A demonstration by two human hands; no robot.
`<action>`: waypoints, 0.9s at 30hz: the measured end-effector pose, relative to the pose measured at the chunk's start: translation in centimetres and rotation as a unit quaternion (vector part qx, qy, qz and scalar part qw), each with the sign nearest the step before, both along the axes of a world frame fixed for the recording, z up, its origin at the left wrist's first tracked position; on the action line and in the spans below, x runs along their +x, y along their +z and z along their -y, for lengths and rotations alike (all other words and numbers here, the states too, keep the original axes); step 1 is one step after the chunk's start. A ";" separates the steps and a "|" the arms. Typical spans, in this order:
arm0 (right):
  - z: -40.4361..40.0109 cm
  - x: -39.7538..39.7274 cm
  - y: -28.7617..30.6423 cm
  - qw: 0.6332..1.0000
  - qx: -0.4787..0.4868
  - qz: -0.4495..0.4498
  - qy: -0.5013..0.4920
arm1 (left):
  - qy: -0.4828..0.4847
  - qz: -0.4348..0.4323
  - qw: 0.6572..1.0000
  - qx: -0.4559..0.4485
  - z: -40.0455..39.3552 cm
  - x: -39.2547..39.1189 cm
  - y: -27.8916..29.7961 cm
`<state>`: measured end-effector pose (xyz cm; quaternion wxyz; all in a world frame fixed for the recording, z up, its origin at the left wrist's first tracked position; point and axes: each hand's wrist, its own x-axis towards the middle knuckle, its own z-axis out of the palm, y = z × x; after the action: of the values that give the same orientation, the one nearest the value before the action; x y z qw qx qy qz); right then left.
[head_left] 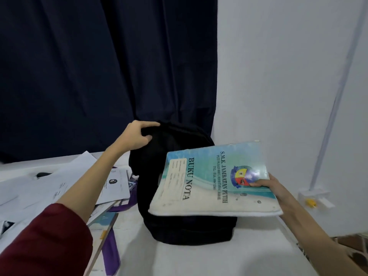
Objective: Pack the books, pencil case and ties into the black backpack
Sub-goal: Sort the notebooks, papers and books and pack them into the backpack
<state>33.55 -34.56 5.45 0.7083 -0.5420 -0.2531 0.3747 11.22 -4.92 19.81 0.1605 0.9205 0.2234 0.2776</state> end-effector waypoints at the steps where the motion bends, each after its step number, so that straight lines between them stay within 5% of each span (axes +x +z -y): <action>1: -0.6 -0.2 -0.4 1.000 0.004 -0.012 -0.008 | -0.006 0.003 1.000 0.015 0.3 0.2 0.1; 10: -1.6 -1.5 -1.4 0.999 -0.005 -0.044 -0.009 | 0.056 0.013 0.997 0.046 -1.6 0.5 3.1; 27: -14.5 -7.5 -4.1 0.935 0.066 -0.245 -0.246 | -0.095 -0.010 0.983 0.158 0.0 2.2 4.4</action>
<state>26.03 -20.04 1.37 0.8527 -0.4308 0.0452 0.2921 13.39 -4.93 24.24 0.0360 0.9538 0.0900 0.2843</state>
